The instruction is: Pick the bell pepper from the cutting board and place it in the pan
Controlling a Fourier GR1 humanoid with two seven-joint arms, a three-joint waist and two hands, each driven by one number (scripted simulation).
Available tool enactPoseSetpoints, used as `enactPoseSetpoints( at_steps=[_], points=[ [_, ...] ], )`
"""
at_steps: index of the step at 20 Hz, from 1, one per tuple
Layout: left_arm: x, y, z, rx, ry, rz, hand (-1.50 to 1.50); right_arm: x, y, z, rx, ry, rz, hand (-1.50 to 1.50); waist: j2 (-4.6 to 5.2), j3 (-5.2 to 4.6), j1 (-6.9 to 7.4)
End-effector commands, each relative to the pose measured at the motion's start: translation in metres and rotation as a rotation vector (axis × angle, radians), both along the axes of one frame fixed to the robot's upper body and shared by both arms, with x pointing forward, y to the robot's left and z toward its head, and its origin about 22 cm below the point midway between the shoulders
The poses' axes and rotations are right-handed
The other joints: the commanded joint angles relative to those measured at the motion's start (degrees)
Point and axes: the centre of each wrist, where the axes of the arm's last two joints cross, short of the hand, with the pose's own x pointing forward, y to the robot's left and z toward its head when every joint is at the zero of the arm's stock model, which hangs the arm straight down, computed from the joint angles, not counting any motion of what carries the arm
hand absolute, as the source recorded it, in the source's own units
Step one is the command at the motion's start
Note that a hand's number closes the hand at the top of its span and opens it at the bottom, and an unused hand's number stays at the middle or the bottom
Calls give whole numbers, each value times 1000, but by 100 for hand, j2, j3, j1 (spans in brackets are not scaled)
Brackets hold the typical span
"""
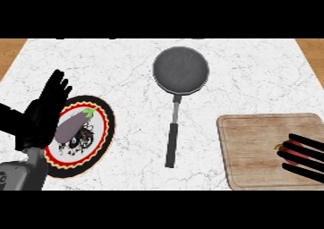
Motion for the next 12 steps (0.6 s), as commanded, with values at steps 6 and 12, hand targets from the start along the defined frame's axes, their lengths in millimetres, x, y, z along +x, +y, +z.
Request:
enactPoseSetpoints(
  at_steps=[6, 12],
  points=[
    [-10, 10, -3, -2, -5, -9, 0, 18, 7, -35, -10, 15, -25, -150, 9, 2, 45],
    [15, -7, -4, -3, 19, -12, 0, 38, 29, -47, -54, -6, -47, -150, 16, 2, 35]
  ],
)
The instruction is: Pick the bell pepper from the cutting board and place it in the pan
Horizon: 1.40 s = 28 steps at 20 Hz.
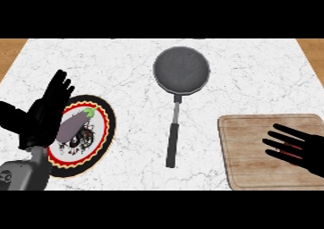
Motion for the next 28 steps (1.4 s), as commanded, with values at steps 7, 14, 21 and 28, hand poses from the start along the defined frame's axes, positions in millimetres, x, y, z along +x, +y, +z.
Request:
enactPoseSetpoints(
  at_steps=[7, 14, 21, 28],
  points=[
    [-12, -1, -17, 3, 3, 3, 0, 28, 13, -26, 13, 48, -2, -150, 0, 1, 17],
    [5, -7, 5, -24, -22, 5, 0, 31, 16, -60, -13, 86, 5, -150, 0, 2, 14],
    [-3, 13, 5, -6, -5, 8, 0, 10, 2, -86, -18, 95, 112, 150, 1, 5, 23],
    [15, 8, 16, -4, -13, -7, 0, 32, 26, -84, 34, 135, 140, 150, 8, 3, 15]
  ],
)
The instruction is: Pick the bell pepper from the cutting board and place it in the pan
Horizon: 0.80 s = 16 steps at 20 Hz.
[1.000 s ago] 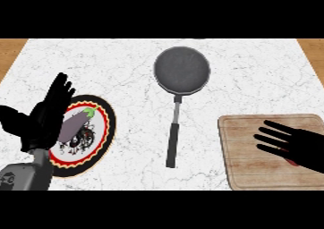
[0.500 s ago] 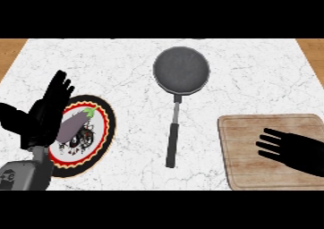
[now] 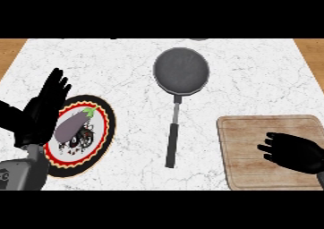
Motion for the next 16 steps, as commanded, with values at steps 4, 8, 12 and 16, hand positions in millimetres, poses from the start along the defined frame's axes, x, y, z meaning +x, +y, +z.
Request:
enactPoseSetpoints(
  at_steps=[4, 8, 12, 16],
  points=[
    [-11, 2, 0, 11, -3, 2, 0, 2, -2, 19, 86, 76, 57, 150, 32, 64, -17],
    [-1, -9, 4, 9, -13, -18, 0, 18, 77, -11, 329, 63, -303, 150, 39, 46, 66],
    [-4, -7, -1, 7, -4, 6, 0, 10, 89, -37, 489, 93, -658, 150, 90, 55, -52],
    [-3, -7, 1, 10, 6, -5, 0, 34, 135, -1, 608, -92, -805, 150, -47, 30, 62]
  ],
)
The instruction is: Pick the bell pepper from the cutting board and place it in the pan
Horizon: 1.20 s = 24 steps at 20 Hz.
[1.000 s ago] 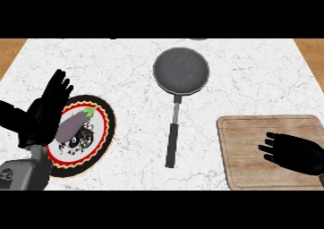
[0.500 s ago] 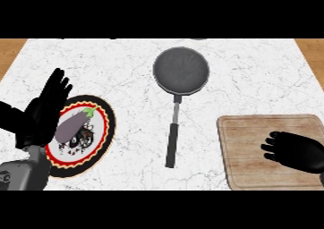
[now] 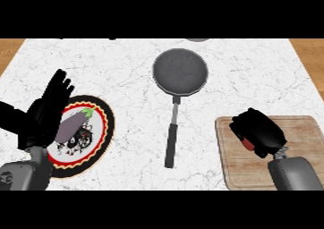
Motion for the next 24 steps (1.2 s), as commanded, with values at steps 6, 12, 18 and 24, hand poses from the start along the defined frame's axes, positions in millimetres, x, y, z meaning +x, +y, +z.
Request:
enactPoseSetpoints(
  at_steps=[6, 12, 18, 24],
  points=[
    [5, -12, 1, 4, 1, -60, 0, 38, 96, 79, 205, -322, -419, 150, 7, 109, 409],
    [8, -28, 2, -8, -3, -123, 0, 56, 143, 138, 245, -435, -669, 150, 73, 122, 800],
    [19, -37, 10, -7, -35, -154, 0, 78, 184, 175, 303, -480, -948, 150, 224, 135, 931],
    [28, -25, 11, 0, -10, -106, 0, 97, 228, 199, 385, -500, -1050, 150, 206, 143, 619]
  ],
)
